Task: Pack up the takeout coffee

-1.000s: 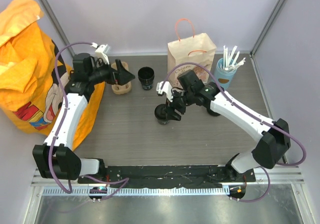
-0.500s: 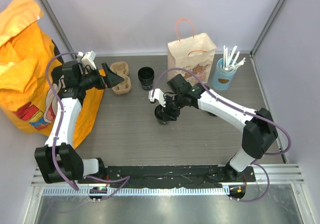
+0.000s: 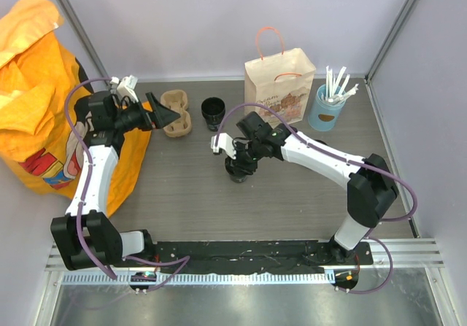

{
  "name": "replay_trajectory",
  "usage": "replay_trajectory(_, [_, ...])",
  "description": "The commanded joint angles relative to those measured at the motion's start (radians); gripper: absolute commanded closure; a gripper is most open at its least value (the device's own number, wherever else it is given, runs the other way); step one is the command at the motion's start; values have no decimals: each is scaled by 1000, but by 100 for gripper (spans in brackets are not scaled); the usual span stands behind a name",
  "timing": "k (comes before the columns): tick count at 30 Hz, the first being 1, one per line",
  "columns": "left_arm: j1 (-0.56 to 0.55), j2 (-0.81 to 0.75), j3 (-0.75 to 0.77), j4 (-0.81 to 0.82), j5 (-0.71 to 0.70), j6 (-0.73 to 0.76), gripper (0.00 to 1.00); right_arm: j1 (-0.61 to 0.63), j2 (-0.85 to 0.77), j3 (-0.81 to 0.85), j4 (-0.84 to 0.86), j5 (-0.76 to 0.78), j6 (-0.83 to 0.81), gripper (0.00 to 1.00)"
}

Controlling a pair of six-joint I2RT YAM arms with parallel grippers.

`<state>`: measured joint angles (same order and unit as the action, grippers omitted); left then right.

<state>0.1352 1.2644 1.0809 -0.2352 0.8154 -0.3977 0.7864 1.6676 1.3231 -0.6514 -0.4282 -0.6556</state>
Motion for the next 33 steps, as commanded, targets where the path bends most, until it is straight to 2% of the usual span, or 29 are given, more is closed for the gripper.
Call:
replay_trajectory(1, [9, -25, -12, 59, 33, -27, 0, 10, -8, 21, 44, 38, -13, 68])
replay_trajectory(8, [10, -23, -12, 65, 38, -32, 0, 19, 7, 11, 50, 75, -22, 72])
replay_trajectory(10, [9, -23, -12, 68, 39, -32, 0, 22, 14, 16, 45, 75, -22, 78])
replay_trajectory(18, [10, -10, 5, 66, 42, -38, 0, 24, 32, 59, -28, 89, -38, 80])
replay_trajectory(19, [10, -8, 8, 68, 45, -39, 0, 24, 34, 65, -36, 89, -38, 81])
replay_trajectory(20, [10, -2, 10, 68, 45, -43, 0, 24, 35, 70, -48, 91, -38, 88])
replay_trajectory(23, [10, 6, 22, 68, 54, -46, 0, 24, 37, 91, -65, 94, -36, 98])
replay_trajectory(29, [-3, 56, 86, 68, 42, -53, 0, 24, 11, 177, -99, 105, 4, 99])
replay_trajectory(33, [-57, 118, 212, 65, -10, -47, 0, 25, -34, 286, -123, 126, 36, 99])
